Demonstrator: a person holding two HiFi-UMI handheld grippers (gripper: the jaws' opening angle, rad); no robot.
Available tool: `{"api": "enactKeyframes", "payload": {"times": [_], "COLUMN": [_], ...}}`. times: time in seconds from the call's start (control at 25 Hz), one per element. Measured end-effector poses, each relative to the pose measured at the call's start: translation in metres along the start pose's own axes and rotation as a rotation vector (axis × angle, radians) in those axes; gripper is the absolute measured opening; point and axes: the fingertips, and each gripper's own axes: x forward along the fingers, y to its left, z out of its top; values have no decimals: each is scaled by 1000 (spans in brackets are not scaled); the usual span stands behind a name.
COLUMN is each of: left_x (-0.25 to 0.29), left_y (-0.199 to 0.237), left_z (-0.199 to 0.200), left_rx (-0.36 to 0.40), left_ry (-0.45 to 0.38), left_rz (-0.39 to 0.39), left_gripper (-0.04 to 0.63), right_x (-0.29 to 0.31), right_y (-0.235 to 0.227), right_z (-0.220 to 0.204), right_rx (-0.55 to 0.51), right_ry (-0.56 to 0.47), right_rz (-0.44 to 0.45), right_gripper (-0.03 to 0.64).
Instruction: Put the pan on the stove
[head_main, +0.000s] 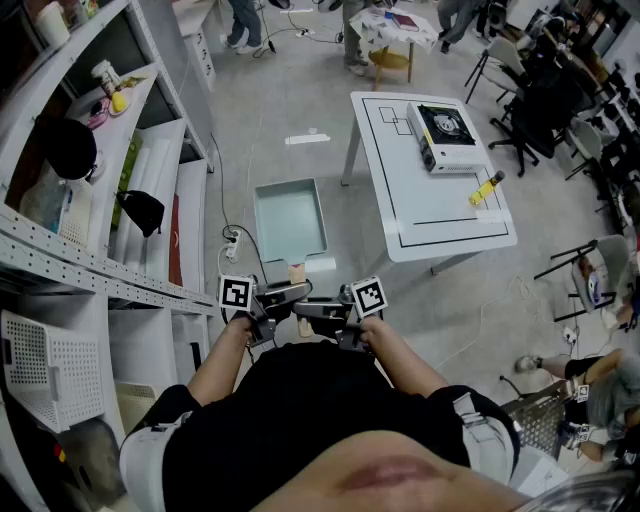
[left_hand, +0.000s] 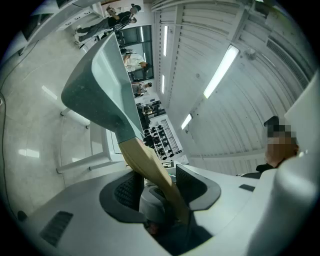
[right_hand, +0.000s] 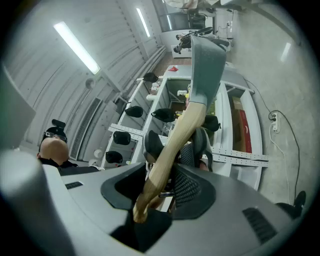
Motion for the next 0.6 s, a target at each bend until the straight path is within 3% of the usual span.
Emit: {"api": "enactKeyframes", "payload": {"times": [0.12,0.44,0.6], "left_x": [-11,-19,-20], "left_y": [-6,-20,-21], "left_z": [3,-2,-2], "left_rx": [92,129,145], "left_ry": [36,44,38], "left_rz": [33,19,39], "left_gripper": [206,207,207], "right_x": [9,20,17], "right_y": [4,11,13], "right_z": [-3,-11,-12], "right_rx": [-21,-60,-28], "right_ry": [9,25,13], "right_rz": [-17,-27,-21], "right_gripper": [169,170,167]}}
